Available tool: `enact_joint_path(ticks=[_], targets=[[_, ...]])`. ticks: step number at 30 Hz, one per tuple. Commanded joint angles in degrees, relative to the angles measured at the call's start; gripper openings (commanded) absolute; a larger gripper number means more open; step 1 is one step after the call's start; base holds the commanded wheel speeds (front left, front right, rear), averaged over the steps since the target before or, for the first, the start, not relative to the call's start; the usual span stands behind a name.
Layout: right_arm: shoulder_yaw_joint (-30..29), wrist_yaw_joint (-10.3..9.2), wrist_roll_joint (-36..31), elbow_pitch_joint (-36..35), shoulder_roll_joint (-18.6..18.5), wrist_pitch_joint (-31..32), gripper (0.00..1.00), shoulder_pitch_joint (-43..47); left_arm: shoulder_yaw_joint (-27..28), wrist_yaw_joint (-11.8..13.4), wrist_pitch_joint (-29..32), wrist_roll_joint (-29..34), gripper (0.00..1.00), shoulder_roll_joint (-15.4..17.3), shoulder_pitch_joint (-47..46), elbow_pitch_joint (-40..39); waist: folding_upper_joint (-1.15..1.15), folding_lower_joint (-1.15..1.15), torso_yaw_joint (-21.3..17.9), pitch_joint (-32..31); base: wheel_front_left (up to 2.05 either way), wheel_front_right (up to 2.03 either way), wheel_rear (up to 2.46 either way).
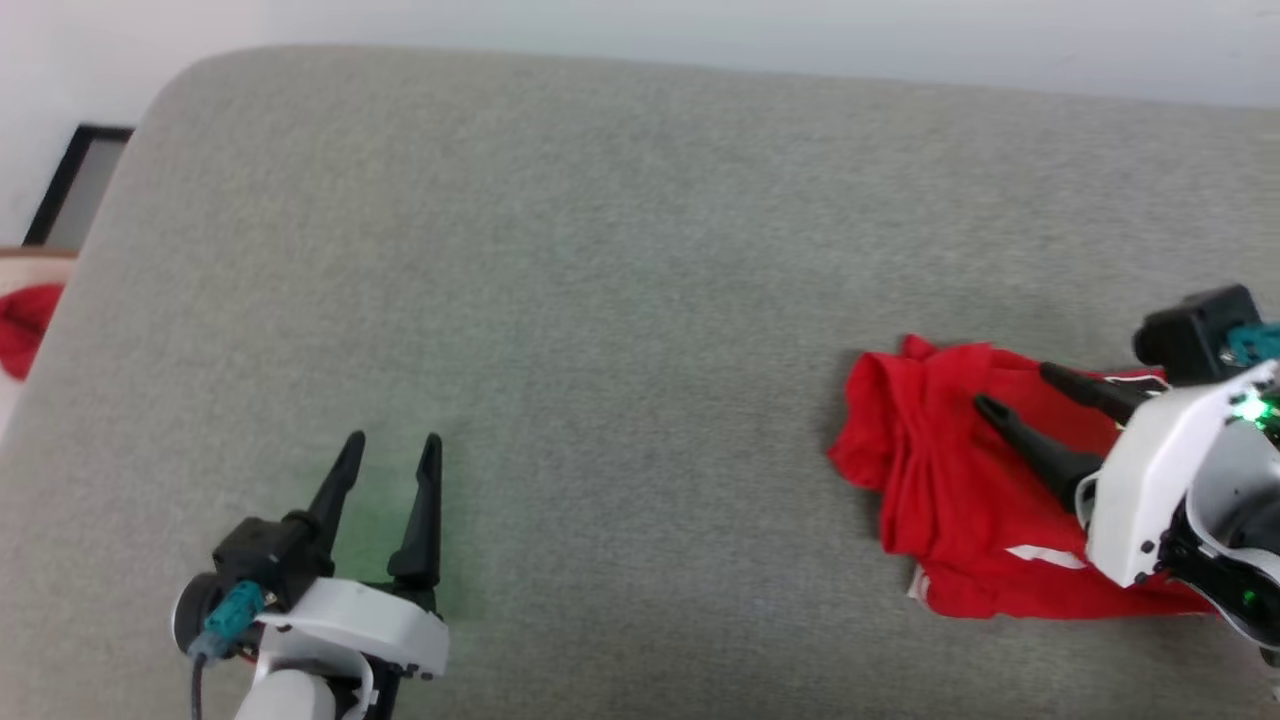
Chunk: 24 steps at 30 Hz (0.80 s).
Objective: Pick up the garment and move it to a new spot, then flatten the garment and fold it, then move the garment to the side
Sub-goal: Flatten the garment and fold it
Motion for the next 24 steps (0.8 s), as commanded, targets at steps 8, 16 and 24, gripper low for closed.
enact_joint_path(ticks=[8,16,24], targets=[[-0.27,-0.04,-0.2,13.11,-0.9,-22.63,1.0,2.25,0.26,-0.09,-0.04,-0.99,1.0,1.15,0.48,5.07,0.0,0.0,-4.58,-4.99,0.0,0.0,0.0],[-3.97,-0.04,-4.41,23.19,2.28,-39.65,1.0,5.23,1.67,-0.09,-0.05,0.2,1.0,0.84,3.14,4.46,0.0,0.0,-5.37,-9.34,0.0,0.0,0.0],[-8.21,-0.04,-10.14,25.04,5.22,-45.65,1.0,8.99,1.75,-0.09,-0.04,0.91,1.0,1.18,7.2,0.07,0.0,0.0,-5.37,-13.4,0.0,0.0,0.0]])
